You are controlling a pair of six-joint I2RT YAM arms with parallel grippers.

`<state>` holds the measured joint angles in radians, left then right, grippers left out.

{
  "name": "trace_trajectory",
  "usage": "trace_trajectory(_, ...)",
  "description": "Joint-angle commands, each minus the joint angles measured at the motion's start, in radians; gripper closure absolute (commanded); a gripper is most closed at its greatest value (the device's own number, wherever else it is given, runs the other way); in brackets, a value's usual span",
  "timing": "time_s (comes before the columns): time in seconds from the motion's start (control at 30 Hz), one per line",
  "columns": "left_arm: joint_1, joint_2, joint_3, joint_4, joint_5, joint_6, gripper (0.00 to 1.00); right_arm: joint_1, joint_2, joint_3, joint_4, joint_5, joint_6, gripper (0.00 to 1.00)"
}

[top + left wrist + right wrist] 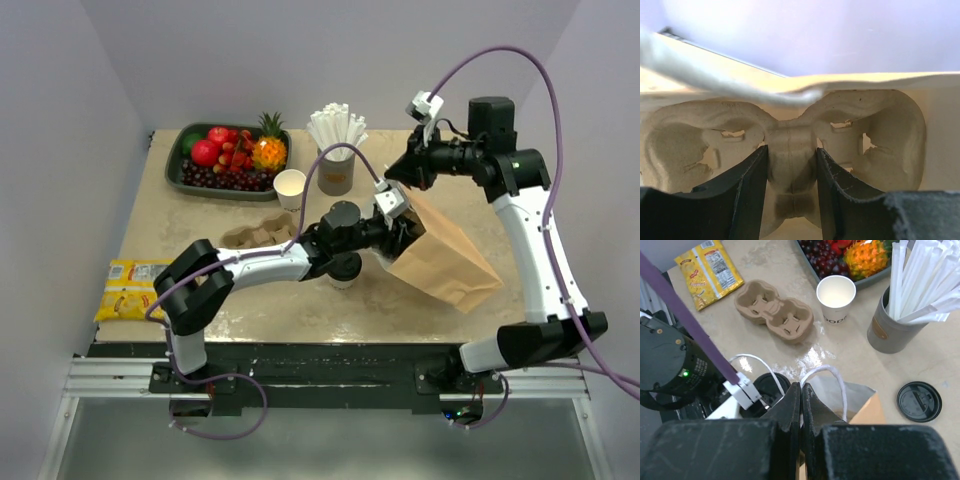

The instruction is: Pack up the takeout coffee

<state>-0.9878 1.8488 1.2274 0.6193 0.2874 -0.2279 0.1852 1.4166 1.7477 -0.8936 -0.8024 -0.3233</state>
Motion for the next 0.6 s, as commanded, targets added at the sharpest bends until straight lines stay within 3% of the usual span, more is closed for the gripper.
trace_trajectory(0.0,0.015,-0.085,0.038,-0.003,-0.105,0.104,0.84,0.013,0.028,0.107,0.029,0.008,-0.039,1.00)
trace_trajectory(0.3,0.012,-0.013,0.026,0.066,-0.223,0.107,0.84,0.013,-0.019,0.015,-0.110,0.144,-0.250,1.00)
trace_trajectory(0.57,0.028,0.039,0.021,0.177,-0.205,0.006,0.82,0.011,-0.090,-0.077,-0.036,0.285,-0.243,1.00)
